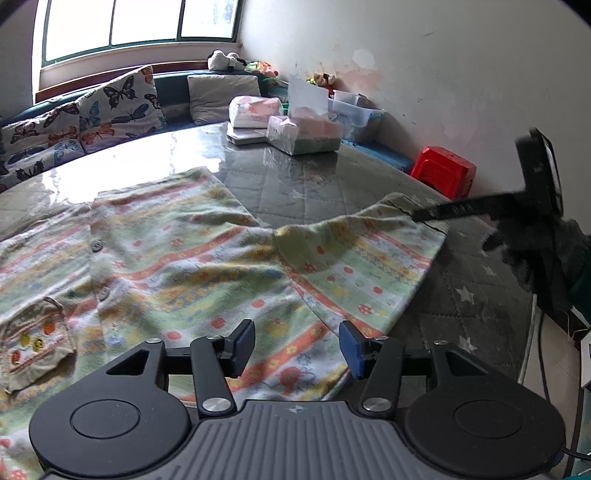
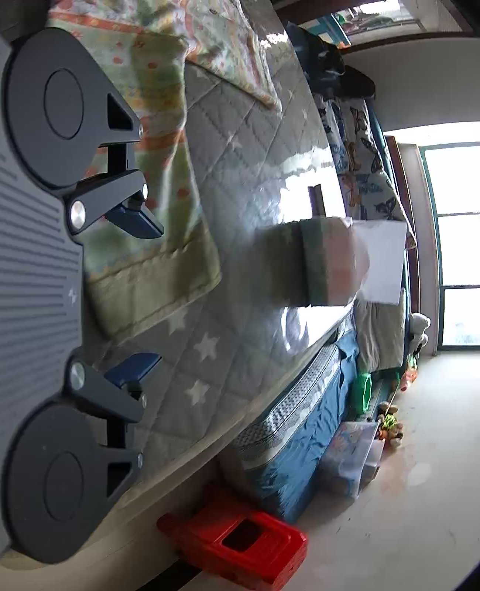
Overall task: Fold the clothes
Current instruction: 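Reach the right tool to the shirt's side edge and close on it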
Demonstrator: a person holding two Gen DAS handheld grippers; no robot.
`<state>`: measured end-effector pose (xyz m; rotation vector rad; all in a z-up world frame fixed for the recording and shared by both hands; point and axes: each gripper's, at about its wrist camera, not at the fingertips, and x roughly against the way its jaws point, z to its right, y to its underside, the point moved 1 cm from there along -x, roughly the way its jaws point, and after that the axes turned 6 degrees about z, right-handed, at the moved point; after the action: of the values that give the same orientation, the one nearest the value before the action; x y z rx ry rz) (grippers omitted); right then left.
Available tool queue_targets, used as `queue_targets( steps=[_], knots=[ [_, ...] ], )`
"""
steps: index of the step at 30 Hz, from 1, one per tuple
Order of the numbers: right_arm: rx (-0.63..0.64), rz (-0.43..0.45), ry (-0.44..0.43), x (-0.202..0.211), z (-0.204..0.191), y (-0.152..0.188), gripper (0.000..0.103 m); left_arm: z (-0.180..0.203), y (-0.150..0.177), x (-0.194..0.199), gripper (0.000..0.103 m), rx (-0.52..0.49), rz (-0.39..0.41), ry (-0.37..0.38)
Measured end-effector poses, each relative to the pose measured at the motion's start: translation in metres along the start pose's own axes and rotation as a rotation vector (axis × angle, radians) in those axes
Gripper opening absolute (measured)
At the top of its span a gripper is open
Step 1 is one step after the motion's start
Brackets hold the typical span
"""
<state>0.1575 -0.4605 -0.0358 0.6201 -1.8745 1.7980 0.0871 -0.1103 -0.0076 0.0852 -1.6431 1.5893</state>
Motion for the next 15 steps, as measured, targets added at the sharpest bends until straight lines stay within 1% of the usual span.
queue_targets(
  steps=[2,5,7,10,13,15],
  knots=[
    [-0.012,-0.014,0.001,0.001,0.006,0.005,0.068,-0.001,-0.002,0.001,0.057,0.001,0.004,-0.009],
    [-0.022,-0.003,0.001,0.002,0.009,0.008,0.064,-0.002,-0.004,0.001,0.059,0.002,0.005,-0.022],
    [-0.032,0.003,-0.005,0.002,0.009,0.008,0.060,-0.003,-0.004,0.001,0.060,0.003,0.005,-0.031],
    [-0.031,0.014,0.010,0.001,0.007,0.008,0.052,-0.006,-0.004,0.003,0.062,0.009,0.009,-0.048],
    [-0.042,0.020,0.003,0.003,0.006,0.009,0.042,-0.010,-0.005,0.006,0.066,0.016,0.016,-0.066],
    [-0.049,0.023,-0.003,0.005,0.006,0.010,0.041,-0.012,-0.003,0.006,0.067,0.020,0.012,-0.076]
  ],
)
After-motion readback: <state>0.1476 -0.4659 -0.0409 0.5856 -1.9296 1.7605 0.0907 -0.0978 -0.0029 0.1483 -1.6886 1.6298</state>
